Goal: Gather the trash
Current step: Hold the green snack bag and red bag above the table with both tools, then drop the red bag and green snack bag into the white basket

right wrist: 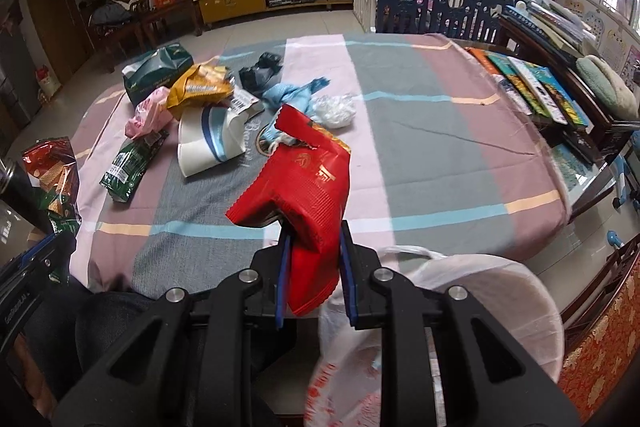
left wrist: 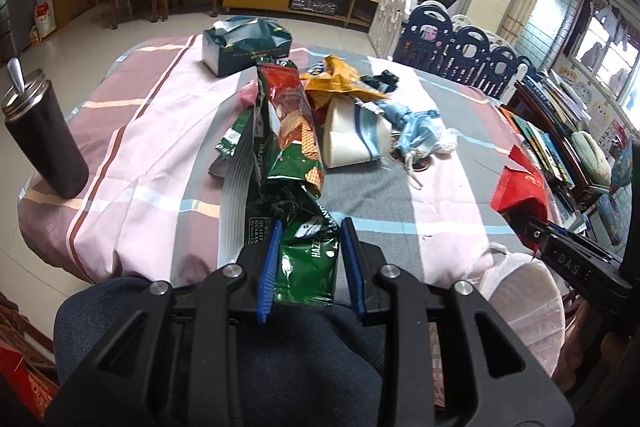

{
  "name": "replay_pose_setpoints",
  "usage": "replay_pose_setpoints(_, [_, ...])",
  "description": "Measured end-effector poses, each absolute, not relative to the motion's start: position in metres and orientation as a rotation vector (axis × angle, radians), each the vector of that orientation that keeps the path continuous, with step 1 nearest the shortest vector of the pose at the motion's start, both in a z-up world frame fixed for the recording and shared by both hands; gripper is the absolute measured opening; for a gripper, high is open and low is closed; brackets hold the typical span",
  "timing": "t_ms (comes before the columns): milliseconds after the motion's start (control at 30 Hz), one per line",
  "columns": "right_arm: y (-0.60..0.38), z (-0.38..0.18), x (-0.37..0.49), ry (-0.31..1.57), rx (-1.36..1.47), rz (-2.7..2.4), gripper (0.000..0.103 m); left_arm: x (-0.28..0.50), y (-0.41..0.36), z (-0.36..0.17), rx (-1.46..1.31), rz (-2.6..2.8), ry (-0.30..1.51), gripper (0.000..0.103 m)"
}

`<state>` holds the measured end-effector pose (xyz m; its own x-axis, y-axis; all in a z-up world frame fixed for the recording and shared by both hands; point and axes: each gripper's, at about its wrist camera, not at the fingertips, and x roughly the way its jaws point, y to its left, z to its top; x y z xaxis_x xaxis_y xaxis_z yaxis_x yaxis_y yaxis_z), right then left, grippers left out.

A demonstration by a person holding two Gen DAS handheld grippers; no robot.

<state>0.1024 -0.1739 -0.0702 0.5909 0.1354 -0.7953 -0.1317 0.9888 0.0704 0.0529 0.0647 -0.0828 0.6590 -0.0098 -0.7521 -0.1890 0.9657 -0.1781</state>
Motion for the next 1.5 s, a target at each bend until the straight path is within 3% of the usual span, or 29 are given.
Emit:
replay_pose_setpoints(233, [-0.250, -0.050, 0.061, 0.881, 0.008, 0.100, 0.023, 0.049, 0.024, -0.073, -0.213, -0.018, 0.863, 0.031])
replay_pose_setpoints(467, [-0.305, -0.118, 0.029, 1.113, 0.036, 0.057, 0.023, 0.047, -0.054, -0.089, -0.179, -0.289, 0.972, 0.031])
replay_pose_setpoints(633, [-0.338, -0.160, 0.017, 1.294, 0.179, 0.034, 0.059, 0.040, -0.118, -0.106, -0.115, -0.515, 1.059, 0.031])
replay_pose_setpoints(700, [-0.362, -0.156, 0.017, 1.265, 0.294, -0.016, 0.067, 0.037, -0.135, -0.113, -0.086, -0.552, 1.084, 0.031])
replay_pose_setpoints(933, [-0.416, -0.118, 0.018, 1.091, 0.430, -0.171, 0.072, 0.035, -0.195, -0.145, 0.002, -0.713, 1.193, 0.031])
replay_pose_setpoints(1000, [-0.420, -0.113, 0.017, 1.072, 0.428, -0.184, 0.074, 0.034, -0.207, -0.152, 0.042, -0.725, 1.210, 0.042])
replay_pose_setpoints(1100, [-0.420, -0.115, 0.018, 1.075, 0.428, -0.189, 0.074, 0.035, -0.209, -0.153, 0.058, -0.699, 1.195, 0.071])
replay_pose_setpoints(1367, [-0.395, -0.122, 0.029, 1.120, 0.396, -0.140, 0.074, 0.068, -0.134, -0.133, -0.015, -0.396, 1.050, 0.073])
replay_pose_setpoints(1500, [-0.374, -0.118, 0.039, 1.111, 0.355, -0.122, 0.074, 0.107, -0.037, -0.135, -0.185, -0.100, 1.054, 0.064])
